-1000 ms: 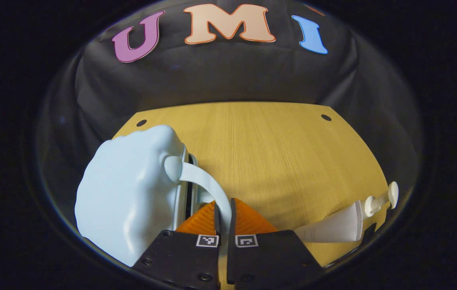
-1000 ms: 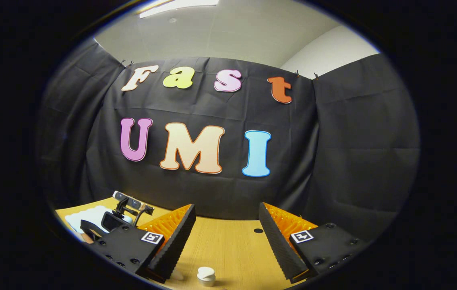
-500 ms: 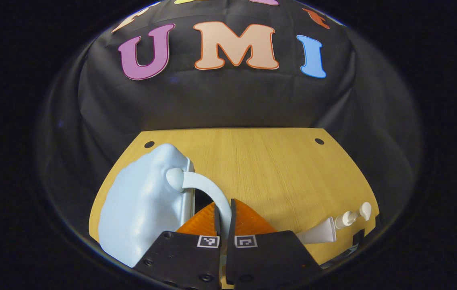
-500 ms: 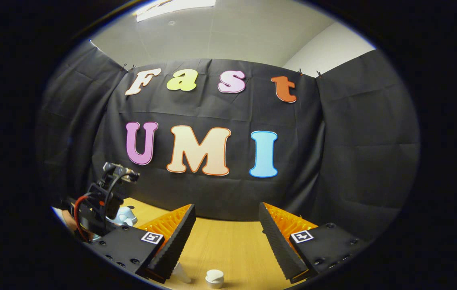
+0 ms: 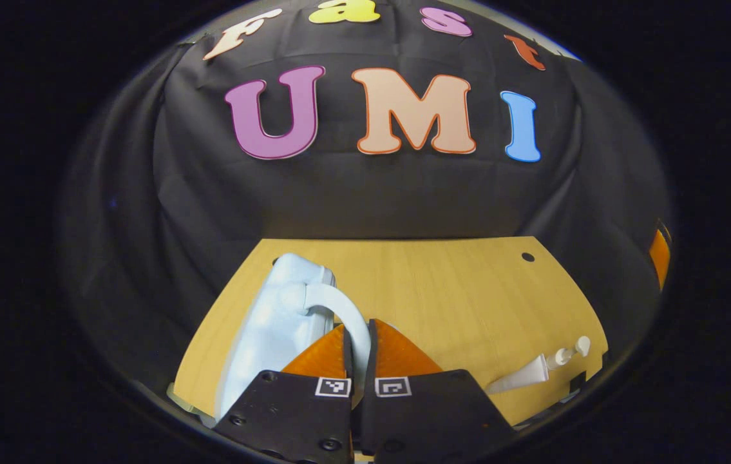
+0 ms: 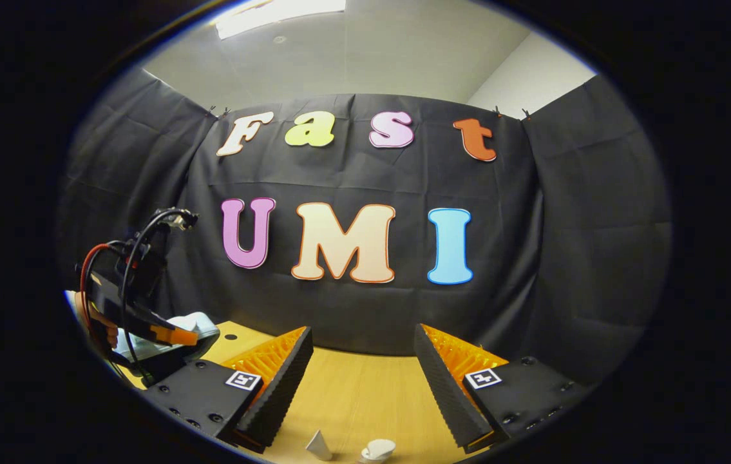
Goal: First open the suitcase, pack the skin care products into it, and then close the suitcase.
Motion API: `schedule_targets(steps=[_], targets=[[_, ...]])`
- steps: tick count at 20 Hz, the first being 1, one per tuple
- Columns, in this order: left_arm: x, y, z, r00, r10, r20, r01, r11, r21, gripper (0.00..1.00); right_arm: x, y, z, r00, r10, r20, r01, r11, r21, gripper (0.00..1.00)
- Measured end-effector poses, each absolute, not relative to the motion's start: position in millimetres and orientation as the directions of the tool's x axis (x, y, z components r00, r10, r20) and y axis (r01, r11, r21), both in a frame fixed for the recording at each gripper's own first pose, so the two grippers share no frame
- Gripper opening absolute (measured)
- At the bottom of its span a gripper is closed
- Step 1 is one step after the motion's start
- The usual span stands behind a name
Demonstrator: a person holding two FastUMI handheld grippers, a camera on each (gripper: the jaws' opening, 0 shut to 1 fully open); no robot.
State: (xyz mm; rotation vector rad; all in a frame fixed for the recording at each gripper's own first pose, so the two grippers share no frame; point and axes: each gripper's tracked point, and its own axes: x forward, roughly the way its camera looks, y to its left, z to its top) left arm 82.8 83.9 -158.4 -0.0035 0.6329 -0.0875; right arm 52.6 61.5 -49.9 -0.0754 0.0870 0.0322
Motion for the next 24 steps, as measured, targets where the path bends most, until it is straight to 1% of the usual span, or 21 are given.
schedule_targets(steps=[1, 4, 7, 12, 17, 22, 23, 24], targets=[[85, 90, -155, 0.808, -0.082, -0.583, 0.080, 0.996, -0.030, 0.00, 54, 66, -50, 0.996, 0.033, -0.089, -0.039, 0.997, -0.072, 0.99], [85, 113, -149, 0.817, -0.079, -0.572, 0.063, 0.997, -0.048, 0.00, 58, 82, -50, 0.995, 0.045, -0.086, -0.051, 0.997, -0.065, 0.99], [90, 146, -141, 0.829, -0.051, -0.557, 0.041, 0.999, -0.031, 0.00, 63, 99, -50, 0.995, 0.052, -0.084, -0.057, 0.996, -0.063, 0.99], [97, 221, -135, 0.838, 0.059, -0.542, -0.020, 0.997, 0.077, 0.00, 66, 128, -52, 0.996, 0.048, -0.080, -0.052, 0.997, -0.055, 0.99], [100, 289, -143, 0.837, 0.119, -0.534, -0.095, 0.993, 0.073, 0.00, 70, 162, -54, 0.996, 0.054, -0.075, -0.058, 0.996, -0.060, 0.99], [104, 354, -166, 0.808, 0.190, -0.557, -0.166, 0.982, 0.095, 0.00, 70, 184, -52, 0.997, 0.053, -0.060, -0.058, 0.994, -0.089, 0.99], [105, 366, -173, 0.799, 0.204, -0.566, -0.178, 0.979, 0.102, 0.00, 73, 188, -52, 0.997, 0.052, -0.062, -0.058, 0.994, -0.092, 0.96], [106, 376, -179, 0.792, 0.220, -0.569, -0.190, 0.975, 0.111, 0.00, 74, 189, -52, 0.997, 0.051, -0.062, -0.057, 0.994, -0.094, 0.99]])
